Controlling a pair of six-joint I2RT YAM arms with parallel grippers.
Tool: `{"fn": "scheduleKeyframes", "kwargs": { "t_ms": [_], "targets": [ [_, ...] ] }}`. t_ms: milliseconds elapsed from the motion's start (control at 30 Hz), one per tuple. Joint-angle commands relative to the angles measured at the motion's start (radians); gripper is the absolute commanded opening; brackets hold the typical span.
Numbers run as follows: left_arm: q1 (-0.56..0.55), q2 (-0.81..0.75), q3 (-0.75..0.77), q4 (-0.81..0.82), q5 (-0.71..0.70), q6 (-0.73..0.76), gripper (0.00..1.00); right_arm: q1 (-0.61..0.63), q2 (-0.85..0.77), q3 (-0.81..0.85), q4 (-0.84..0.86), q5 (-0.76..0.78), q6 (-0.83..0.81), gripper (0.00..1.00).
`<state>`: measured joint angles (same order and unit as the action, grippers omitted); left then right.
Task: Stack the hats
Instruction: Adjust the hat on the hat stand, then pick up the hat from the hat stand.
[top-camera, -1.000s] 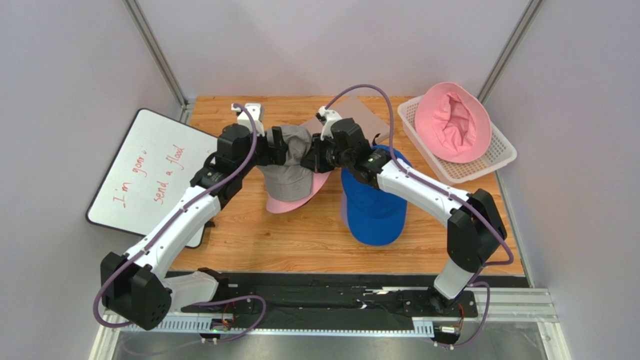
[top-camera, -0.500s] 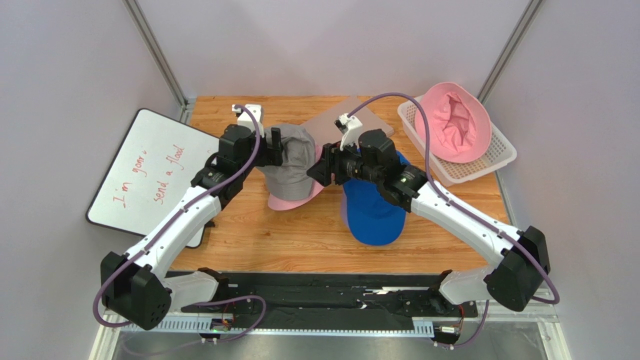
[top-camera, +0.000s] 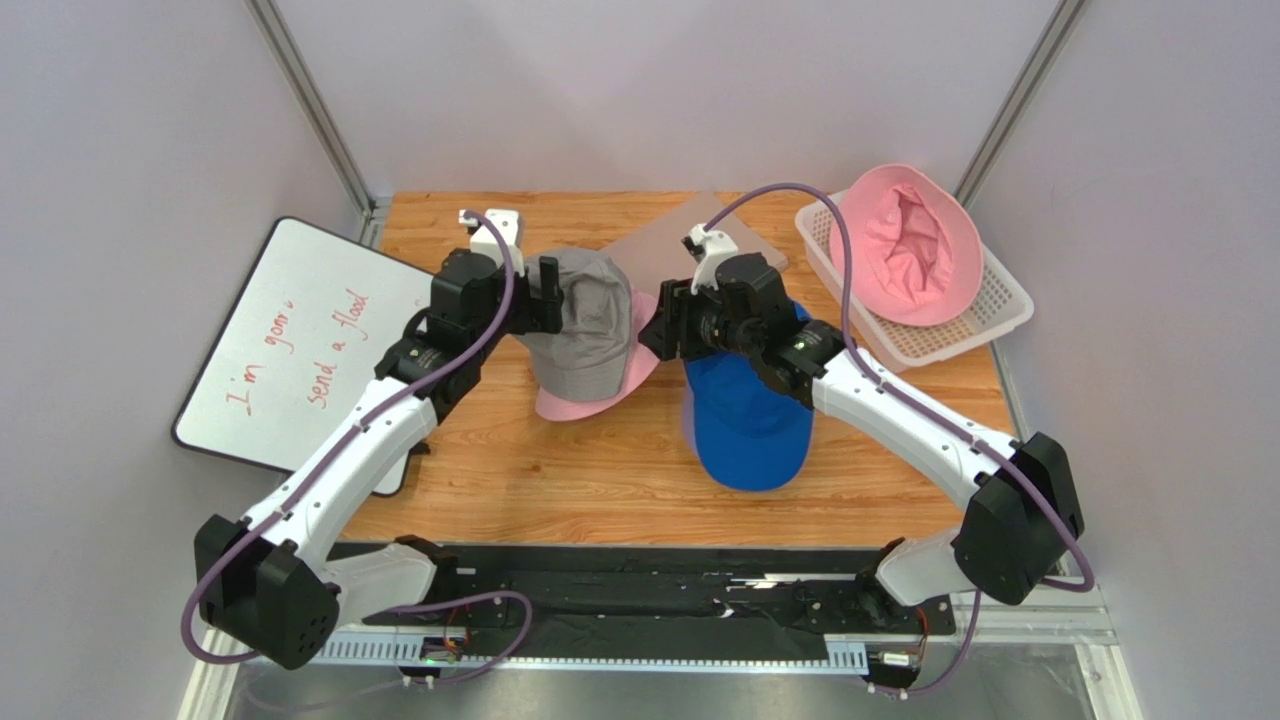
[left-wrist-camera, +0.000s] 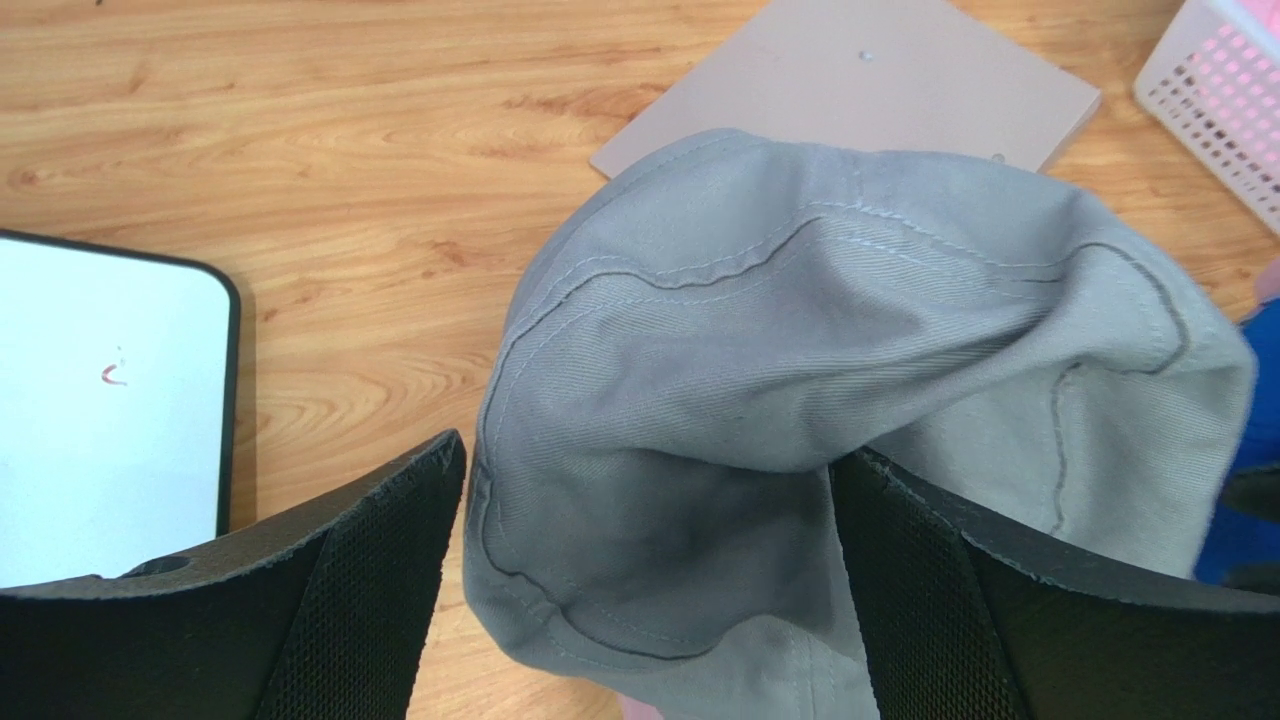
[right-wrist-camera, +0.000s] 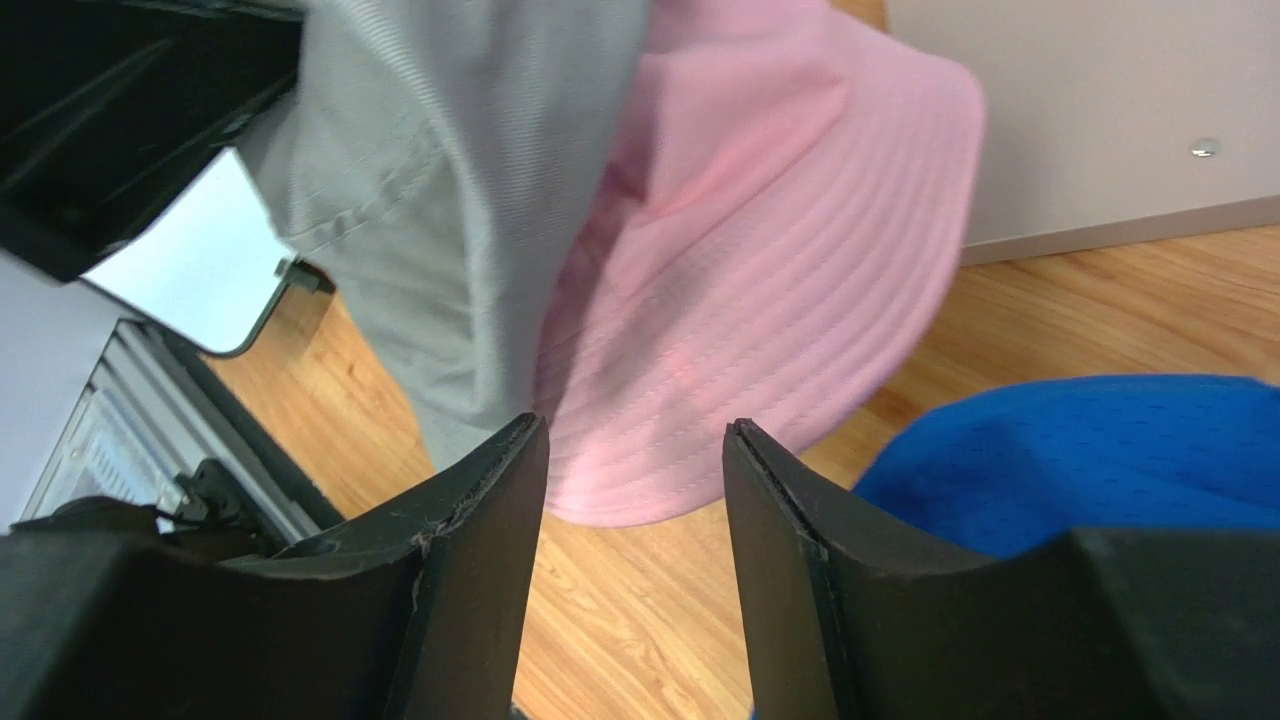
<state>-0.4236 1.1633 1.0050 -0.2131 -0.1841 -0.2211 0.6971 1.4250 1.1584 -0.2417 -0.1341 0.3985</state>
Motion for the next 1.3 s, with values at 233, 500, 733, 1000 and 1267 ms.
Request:
{"fn": "scheduleKeyframes", "kwargs": {
  "t_ms": [233,500,733,1000,1267],
  "targets": [
    [0.006,-0.074,0.024,-0.012,0.058,0.005,0.95,-0.028,0.060,0.096,0.111,-0.217,-0.046,0.56],
    [0.006,-0.137,0.056,-0.071,0.069,-0.026,0.98,-0.027,0.141,0.171,0.121,-0.232,-0.053,0.59],
    [0.005,-0.241,0.104,-0.198,0.123,-0.058,0.98,-0.022,0.221,0.323,0.093,-0.352,-0.030,0.00],
    [0.005,-0.343,0.201,-0.419,0.107,0.006,0.99,0.019,0.261,0.507,0.038,-0.334,0.036,0.00],
    [0.005,-0.435,0.136,-0.414,0.104,0.023,0.99,0.061,0.357,0.636,0.082,-0.352,0.100,0.00]
  ]
}}
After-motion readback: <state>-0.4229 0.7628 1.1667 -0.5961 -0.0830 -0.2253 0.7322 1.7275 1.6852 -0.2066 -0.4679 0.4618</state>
